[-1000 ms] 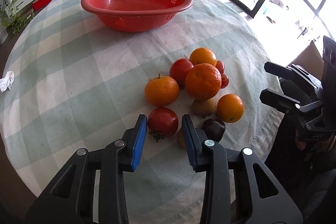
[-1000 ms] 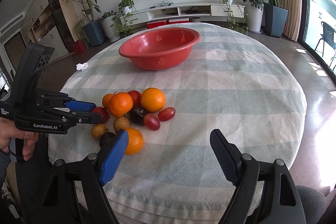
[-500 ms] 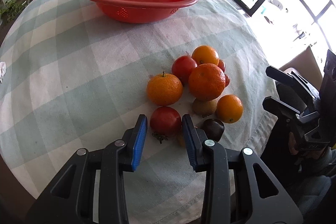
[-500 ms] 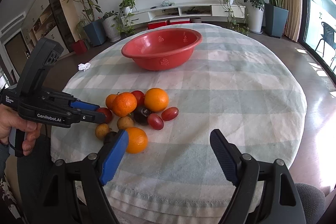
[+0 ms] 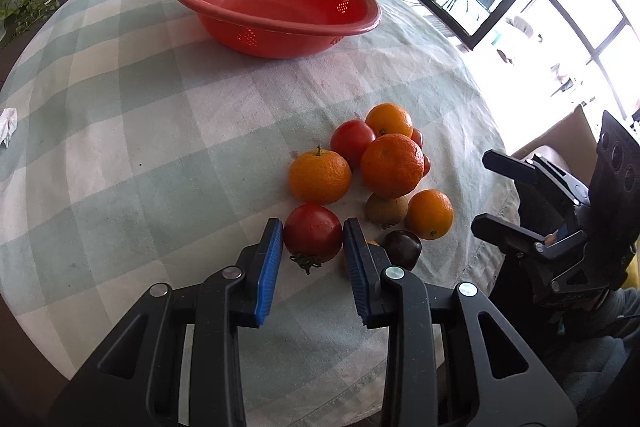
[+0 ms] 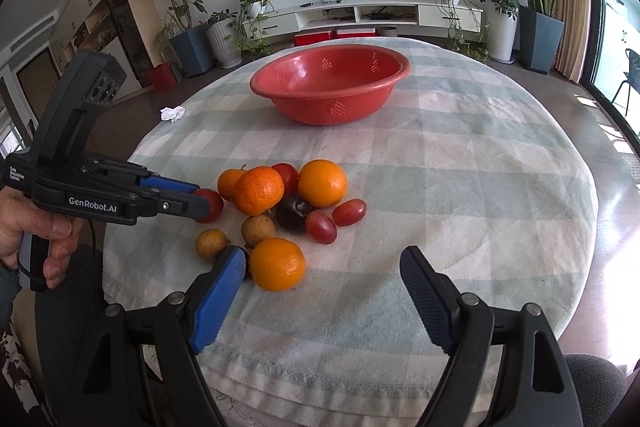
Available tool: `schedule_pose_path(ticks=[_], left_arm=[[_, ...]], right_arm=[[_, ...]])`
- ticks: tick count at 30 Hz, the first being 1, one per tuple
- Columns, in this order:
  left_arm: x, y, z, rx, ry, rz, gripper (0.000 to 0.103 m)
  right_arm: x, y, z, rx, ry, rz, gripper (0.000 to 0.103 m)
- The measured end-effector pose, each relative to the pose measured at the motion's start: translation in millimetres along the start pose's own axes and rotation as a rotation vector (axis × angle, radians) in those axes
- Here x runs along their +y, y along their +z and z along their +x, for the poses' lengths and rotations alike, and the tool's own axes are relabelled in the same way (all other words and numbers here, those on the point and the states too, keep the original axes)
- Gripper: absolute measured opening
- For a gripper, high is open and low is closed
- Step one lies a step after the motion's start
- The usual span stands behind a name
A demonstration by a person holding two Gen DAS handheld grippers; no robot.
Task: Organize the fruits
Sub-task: 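Close the left tool on the red tomato while the right tool grasps the orange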
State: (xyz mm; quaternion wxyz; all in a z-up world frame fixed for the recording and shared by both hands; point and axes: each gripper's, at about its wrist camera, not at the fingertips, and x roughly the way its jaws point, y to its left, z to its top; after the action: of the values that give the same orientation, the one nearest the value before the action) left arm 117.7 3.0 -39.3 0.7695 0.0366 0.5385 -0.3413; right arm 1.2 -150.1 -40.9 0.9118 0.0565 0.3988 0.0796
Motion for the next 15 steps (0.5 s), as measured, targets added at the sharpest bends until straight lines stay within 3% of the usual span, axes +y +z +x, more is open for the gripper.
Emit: schedule_pose_path(ticks=[7,15], left_arm=[[2.9,-16.9,-19.0,-0.071,0.03,-0.022,0.029],[9.7,-40.4,-30.5,-0.144,0.009,-0.096,0.029]], right_arm=[[7.2,-1.7,17.2,0.056,0.035,0.002,0.077],[10.6,1.2,32.3,0.097,0.042,-0.011,0.065]])
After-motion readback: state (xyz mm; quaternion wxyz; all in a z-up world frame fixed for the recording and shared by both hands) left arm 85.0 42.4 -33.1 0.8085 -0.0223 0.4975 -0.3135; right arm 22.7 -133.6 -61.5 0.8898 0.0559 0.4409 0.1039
